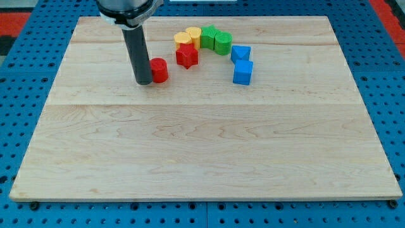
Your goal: Move blue cube to the left side of the red circle
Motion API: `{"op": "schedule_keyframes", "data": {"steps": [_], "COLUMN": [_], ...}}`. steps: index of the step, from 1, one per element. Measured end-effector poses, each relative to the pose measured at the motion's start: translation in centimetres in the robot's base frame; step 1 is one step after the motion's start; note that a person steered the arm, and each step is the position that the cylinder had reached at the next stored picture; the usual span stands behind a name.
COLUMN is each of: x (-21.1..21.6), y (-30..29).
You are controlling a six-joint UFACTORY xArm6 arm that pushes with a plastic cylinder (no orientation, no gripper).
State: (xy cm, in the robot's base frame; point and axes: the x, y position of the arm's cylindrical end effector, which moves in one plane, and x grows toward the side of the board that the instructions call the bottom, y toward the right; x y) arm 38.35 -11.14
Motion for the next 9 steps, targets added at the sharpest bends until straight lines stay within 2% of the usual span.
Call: {"op": "schedule_keyframes", "data": {"steps": [3, 4, 5, 7, 8, 9], "x": [-1.8, 2.6, 4.7, 6.6, 2.1, -0.5], "y": [2.0, -1.2, 3.6, 24.0, 25.0, 24.1]}}
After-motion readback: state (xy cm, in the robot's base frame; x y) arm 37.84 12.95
